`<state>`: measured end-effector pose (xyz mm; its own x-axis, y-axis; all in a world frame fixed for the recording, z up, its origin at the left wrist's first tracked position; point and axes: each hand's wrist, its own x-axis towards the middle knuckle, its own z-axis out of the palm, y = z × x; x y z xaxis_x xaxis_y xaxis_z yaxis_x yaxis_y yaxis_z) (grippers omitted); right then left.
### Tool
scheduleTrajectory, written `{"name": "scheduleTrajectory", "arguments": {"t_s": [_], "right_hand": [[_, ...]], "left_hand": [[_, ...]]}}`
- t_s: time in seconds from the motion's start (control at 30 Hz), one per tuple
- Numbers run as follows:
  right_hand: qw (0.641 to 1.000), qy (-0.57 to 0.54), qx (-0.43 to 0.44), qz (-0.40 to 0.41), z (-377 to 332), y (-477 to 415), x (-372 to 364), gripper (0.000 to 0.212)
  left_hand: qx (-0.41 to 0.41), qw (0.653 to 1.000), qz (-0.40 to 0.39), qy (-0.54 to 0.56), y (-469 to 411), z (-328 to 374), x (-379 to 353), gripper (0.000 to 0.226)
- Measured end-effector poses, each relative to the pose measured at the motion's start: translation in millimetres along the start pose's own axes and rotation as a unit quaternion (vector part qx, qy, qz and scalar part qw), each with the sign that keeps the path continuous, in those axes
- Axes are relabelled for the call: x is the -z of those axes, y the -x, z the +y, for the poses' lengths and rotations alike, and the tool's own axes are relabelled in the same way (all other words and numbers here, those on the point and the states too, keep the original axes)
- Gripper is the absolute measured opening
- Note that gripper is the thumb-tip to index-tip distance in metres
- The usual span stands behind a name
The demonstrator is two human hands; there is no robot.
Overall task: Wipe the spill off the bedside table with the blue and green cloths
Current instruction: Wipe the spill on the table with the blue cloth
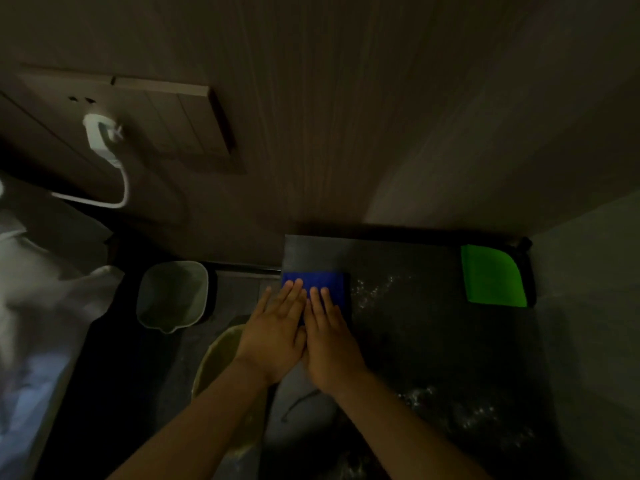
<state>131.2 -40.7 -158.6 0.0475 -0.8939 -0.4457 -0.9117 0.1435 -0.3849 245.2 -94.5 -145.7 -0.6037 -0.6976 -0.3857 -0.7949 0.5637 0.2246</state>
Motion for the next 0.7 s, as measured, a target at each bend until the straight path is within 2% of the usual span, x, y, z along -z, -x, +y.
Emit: {"name": "scheduleTrajectory", "arguments": {"t_s": [0.13, 0.27, 0.47, 0.7], "right_hand": [[0.999, 0.043, -0.014, -0.025, 12, -39, 25, 0.078], [0.998, 0.051, -0.008, -0.031, 26, -53, 46, 0.075], [0.997, 0.062, -0.026, -0.049, 26, -11, 27, 0.078], [0.998, -0.003, -0.04, -0.056, 29, 35, 8, 0.072]], "left_hand": [[0.006, 1.0, 0.004, -0.018, -42, -2, 22, 0.061], [-0.009, 0.999, -0.005, -0.049, -69, 2, 35, 0.063], [-0.042, 0.999, -0.02, -0.008, -39, 19, 18, 0.063], [-0.065, 0.995, -0.069, -0.024, -3, 35, 3, 0.062]]}}
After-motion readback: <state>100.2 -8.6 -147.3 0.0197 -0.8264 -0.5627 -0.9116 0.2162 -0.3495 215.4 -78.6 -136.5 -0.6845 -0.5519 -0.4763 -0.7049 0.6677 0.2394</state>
